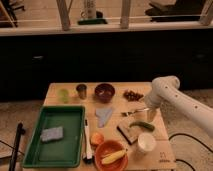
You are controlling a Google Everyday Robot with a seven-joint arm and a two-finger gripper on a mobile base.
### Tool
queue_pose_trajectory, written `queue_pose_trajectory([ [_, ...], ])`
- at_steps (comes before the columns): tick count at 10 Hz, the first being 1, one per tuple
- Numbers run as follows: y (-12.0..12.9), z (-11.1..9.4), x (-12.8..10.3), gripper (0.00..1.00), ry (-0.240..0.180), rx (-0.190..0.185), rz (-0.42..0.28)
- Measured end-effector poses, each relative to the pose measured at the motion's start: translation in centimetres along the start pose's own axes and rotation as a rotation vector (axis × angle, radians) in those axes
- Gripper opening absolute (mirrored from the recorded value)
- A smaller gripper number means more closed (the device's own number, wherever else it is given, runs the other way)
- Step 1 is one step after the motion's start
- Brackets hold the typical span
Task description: Place fork in purple bowl
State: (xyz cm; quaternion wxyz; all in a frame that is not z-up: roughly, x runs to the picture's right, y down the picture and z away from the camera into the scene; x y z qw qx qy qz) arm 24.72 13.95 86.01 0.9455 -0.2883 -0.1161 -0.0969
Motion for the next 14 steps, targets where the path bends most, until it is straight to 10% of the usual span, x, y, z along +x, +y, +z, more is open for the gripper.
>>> queue_pose_trajectory([
  [11, -2.4, 4.3, -1.6, 0.79, -0.042, -0.032, -0.266],
  [14, -2.2, 5.4, -2.0, 0.53, -0.069, -0.059, -0.278],
])
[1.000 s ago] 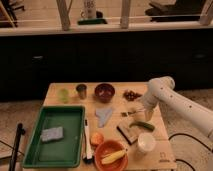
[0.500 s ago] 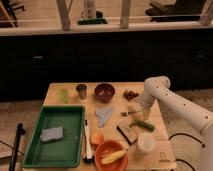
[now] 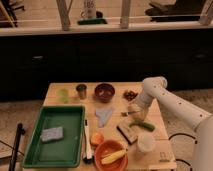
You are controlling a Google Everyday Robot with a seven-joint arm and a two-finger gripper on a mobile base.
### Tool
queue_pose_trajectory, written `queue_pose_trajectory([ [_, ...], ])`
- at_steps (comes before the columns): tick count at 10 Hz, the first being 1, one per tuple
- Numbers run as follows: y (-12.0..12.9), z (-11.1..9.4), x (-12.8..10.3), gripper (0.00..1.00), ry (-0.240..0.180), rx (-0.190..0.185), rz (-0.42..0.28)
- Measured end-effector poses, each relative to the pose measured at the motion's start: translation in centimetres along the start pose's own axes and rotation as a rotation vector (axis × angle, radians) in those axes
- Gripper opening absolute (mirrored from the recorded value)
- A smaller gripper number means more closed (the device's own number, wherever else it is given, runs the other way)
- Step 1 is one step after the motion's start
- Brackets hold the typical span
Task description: Place fork in purple bowl
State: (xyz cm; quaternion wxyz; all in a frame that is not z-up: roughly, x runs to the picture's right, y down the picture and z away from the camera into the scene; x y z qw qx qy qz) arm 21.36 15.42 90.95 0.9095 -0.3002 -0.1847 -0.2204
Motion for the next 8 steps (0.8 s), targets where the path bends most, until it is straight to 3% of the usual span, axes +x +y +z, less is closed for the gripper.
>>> queue_pose_trajectory([
  [5, 0.20, -0.30, -0.23, 0.04, -0.010, -0.011, -0.003],
  [8, 0.06, -0.35, -0.22, 0.00, -0.007, -0.011, -0.006],
])
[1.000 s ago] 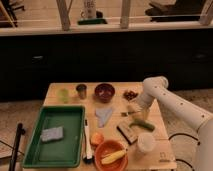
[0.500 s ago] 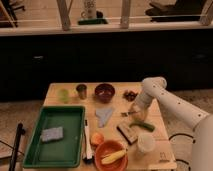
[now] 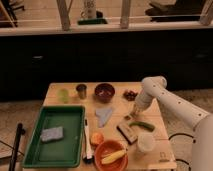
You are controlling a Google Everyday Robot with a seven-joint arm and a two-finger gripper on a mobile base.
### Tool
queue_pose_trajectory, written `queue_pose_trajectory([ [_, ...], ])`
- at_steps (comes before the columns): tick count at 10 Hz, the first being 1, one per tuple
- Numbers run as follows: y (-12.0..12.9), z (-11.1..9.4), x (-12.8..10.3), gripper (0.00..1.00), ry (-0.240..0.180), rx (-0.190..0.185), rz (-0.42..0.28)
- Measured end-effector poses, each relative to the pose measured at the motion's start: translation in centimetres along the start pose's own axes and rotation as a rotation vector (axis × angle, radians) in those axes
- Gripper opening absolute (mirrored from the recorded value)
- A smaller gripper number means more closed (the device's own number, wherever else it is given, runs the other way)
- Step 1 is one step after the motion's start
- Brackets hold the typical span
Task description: Place fork in purple bowl
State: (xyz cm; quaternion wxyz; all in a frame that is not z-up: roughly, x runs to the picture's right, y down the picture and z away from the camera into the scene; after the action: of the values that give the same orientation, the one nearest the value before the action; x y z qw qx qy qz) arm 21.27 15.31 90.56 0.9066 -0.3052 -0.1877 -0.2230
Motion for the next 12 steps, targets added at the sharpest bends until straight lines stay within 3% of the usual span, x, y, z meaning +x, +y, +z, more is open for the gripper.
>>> queue_pose_trajectory([
  [5, -0.7, -0.7, -2.3, 0.00, -0.013, -0.013, -0.011],
  [12, -1.5, -5.1, -1.9, 0.00, -0.011, 0.051, -0.009],
])
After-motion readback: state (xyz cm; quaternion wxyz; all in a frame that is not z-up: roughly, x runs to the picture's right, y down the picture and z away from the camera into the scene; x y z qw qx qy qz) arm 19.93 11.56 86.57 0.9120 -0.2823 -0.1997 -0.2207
